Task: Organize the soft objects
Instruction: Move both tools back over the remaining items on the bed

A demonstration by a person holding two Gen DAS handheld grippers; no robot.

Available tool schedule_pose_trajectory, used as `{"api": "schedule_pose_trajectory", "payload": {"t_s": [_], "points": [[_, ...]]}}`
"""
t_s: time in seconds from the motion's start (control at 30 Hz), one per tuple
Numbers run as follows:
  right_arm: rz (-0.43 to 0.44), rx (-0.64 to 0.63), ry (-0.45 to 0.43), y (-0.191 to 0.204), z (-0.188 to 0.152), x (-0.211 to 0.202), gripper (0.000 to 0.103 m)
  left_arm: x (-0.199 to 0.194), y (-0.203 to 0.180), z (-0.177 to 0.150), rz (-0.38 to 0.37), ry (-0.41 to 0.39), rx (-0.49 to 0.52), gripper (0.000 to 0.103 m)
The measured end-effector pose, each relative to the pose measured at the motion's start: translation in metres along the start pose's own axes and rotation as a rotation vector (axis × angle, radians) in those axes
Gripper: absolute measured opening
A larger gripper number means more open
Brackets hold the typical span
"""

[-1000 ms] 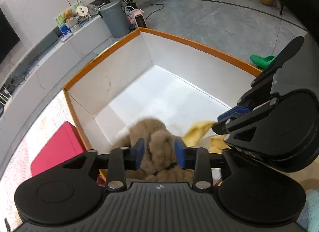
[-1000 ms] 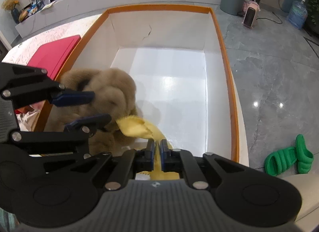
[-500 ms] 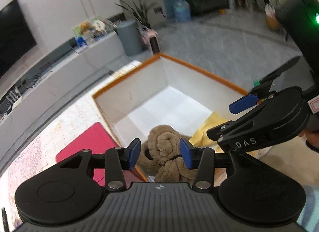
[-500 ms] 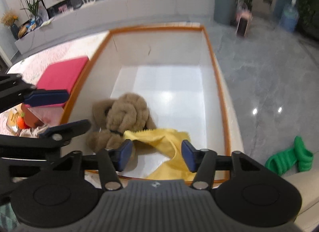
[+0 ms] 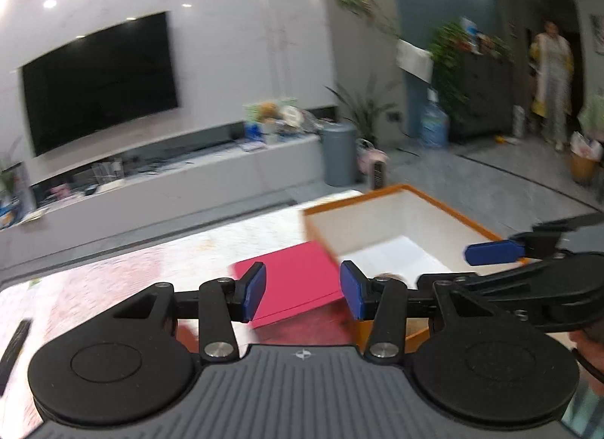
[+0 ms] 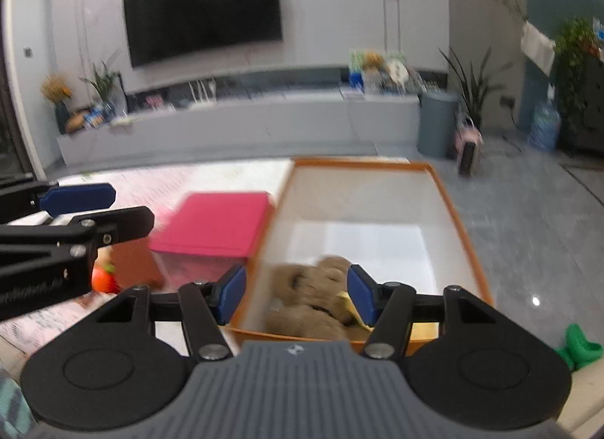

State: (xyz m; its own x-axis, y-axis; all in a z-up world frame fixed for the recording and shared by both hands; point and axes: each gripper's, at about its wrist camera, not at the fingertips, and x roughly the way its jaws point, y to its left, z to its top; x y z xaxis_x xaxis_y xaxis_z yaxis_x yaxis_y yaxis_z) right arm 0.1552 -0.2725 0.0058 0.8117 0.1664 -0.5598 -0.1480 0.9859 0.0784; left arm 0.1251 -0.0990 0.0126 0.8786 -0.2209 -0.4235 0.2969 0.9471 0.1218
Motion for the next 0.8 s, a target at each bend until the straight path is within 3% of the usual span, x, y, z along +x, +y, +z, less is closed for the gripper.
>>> {"api": "schedule_pose_trajectory", "payload": {"t_s": [0.17,0.4,0.6,0.8], "points": [[0.062,-0.005,-0.076,0.043,-0.013,-0.011,0.060,-0.017,0.032,-0.020,0.081,-0.015,-0.055,0.054],[0.144,0.007,-0.124,0.101,-0.033,-0.007,0.061,-0.024,0.071,-0.049,0.161,0.042,-0.085,0.054],[0.156,-0.069,-0.063,0.138,-0.046,0.014,0.061,-0.021,0.109,-0.072,0.184,0.132,-0.177,0.054],[0.143,-0.106,-0.020,0.163,-0.056,0.041,0.061,-0.024,0.141,-0.103,0.195,0.167,-0.260,0.054]]}}
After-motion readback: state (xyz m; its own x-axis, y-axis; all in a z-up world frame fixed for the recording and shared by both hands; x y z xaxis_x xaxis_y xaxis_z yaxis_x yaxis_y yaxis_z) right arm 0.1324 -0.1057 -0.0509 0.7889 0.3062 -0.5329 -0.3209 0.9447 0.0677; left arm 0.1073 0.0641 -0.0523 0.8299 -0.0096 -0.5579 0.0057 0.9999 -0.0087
